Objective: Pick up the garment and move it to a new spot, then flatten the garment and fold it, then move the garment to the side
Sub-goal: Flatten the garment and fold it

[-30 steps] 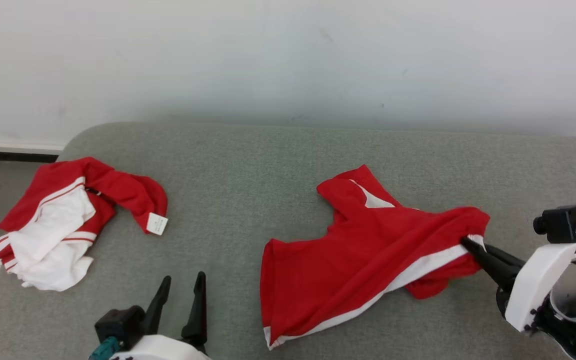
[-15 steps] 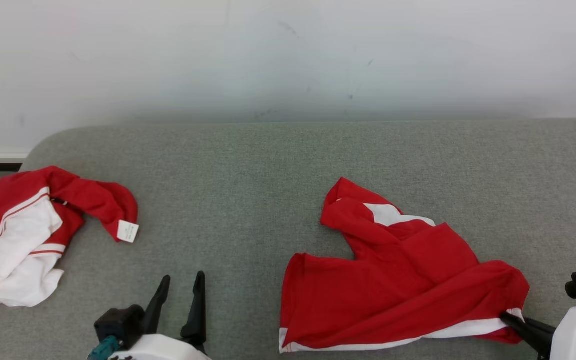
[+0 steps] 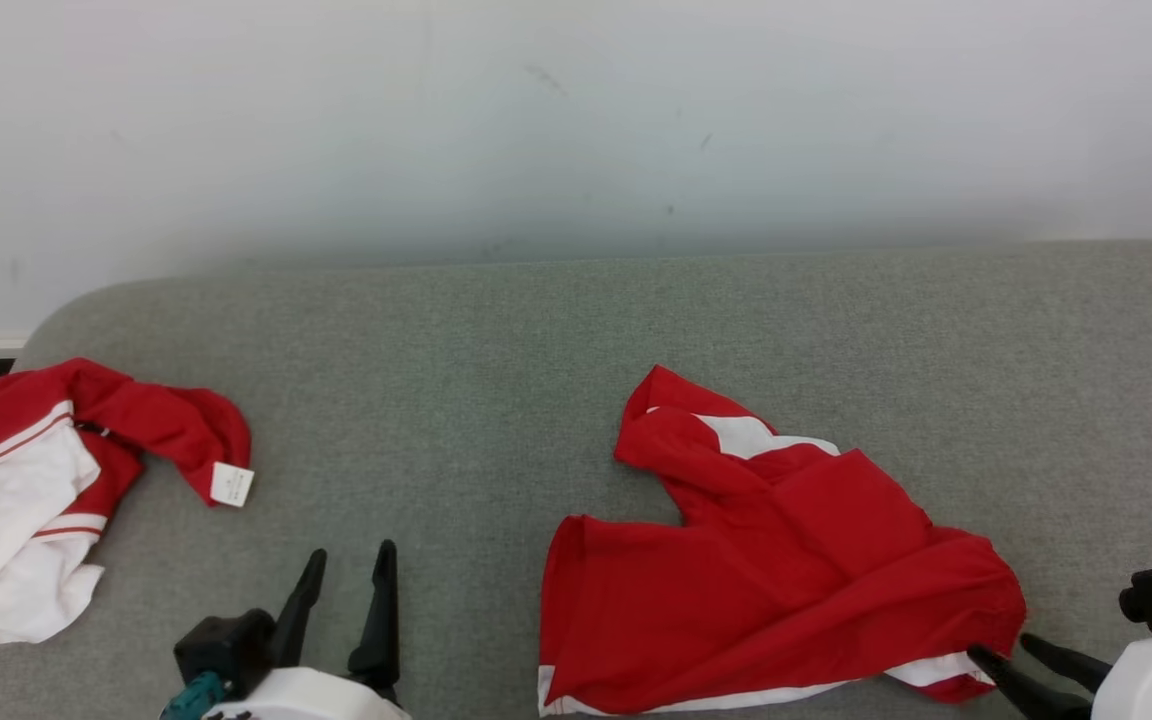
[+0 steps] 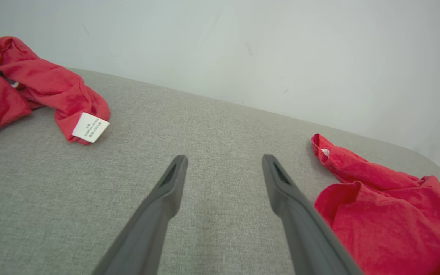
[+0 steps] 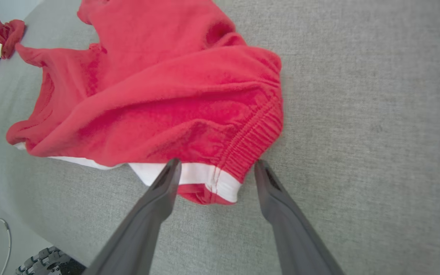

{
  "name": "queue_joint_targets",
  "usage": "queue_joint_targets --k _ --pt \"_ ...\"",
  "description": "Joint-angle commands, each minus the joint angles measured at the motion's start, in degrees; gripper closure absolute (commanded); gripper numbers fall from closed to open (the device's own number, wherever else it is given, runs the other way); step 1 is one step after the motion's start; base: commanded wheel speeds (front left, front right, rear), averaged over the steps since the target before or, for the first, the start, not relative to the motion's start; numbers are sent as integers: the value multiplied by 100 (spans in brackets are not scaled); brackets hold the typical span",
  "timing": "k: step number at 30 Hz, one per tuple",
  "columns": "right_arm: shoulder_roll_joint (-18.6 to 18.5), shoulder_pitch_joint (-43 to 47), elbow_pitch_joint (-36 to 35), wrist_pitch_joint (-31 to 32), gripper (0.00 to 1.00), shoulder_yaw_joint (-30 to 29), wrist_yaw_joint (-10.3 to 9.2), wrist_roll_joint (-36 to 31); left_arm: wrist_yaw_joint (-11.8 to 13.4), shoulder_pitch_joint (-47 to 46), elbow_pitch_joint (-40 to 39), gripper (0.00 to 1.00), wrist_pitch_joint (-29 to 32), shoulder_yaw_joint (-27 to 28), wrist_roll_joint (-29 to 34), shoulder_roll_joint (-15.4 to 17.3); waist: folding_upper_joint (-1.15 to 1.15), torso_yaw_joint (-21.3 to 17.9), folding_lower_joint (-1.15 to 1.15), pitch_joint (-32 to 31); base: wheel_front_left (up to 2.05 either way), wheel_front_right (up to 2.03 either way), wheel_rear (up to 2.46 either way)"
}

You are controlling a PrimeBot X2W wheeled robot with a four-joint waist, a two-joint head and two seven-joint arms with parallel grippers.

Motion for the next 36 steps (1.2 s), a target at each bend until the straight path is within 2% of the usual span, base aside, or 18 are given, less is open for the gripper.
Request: queue_joint_targets --k 1,7,11,13,16,21,24,26,31,36 --pt "-115 85 -27 -69 0 -43 -11 -14 18 30 -29 0 -2 40 17 49 0 -56 0 -34 0 0 0" --pt "-434 175 -112 -369 0 -324 -11 -148 45 131 -185 0 -2 129 36 77 0 -220 0 -127 0 0 0" --pt "-355 240 -402 -1218 0 -864 -11 -301 72 254 -358 0 -2 257 53 92 0 -339 0 -230 0 0 0" --pt "-264 252 -584 -1728 0 -1135 -11 -585 100 329 -504 0 -2 345 69 85 0 -406 0 -276 0 0 0" --pt "-18 369 -746 -2361 0 -1576 -11 -978 102 447 -723 0 -2 467 84 75 0 -486 0 -321 0 0 0" --pt "647 683 -985 -2756 0 -2410 -11 -1827 120 570 -1175 0 -2 750 99 26 0 -582 0 -360 0 0 0" --pt "1189 997 -1138 -2792 0 -2965 -11 -2451 156 666 -1375 0 -1 919 14 -10 0 -606 0 -384 0 0 0" --pt "1721 1199 -1384 -2796 0 -3380 -11 -2882 210 698 -1539 0 -2 1033 1 -24 0 -629 0 -387 0 0 0" --pt "2461 1764 -1461 -2801 0 -3712 -11 -3752 201 880 -1701 0 -2 953 368 -38 0 -606 0 -428 0 0 0" --pt "2672 2047 -1240 -2802 0 -3800 -11 -4141 108 1052 -1846 0 -2 967 490 -47 0 -600 0 -459 0 0 0"
